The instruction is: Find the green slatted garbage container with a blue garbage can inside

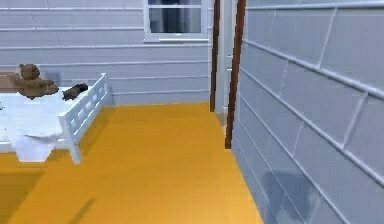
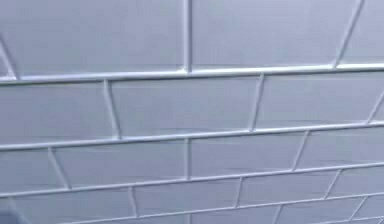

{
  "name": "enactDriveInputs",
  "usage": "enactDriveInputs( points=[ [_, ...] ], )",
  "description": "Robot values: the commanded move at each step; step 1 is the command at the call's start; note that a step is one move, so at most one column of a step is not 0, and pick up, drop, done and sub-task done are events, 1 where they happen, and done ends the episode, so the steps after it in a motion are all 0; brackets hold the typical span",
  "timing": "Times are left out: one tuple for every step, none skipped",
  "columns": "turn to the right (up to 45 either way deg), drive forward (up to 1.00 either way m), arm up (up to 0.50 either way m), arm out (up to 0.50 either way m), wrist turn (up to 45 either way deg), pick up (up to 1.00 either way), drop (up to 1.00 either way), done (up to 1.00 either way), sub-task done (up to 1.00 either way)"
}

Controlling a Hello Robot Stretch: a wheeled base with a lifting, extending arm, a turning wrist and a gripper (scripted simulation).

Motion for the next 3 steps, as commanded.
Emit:
enactDriveInputs(
  points=[
    [0.0,1.0,0.0,0.0,0.0,0.0,0.0,0.0,0.0],
    [0.0,1.0,0.0,0.0,0.0,0.0,0.0,0.0,0.0],
    [-12.0,0.0,0.0,0.0,0.0,0.0,0.0,0.0,0.0]
  ],
)
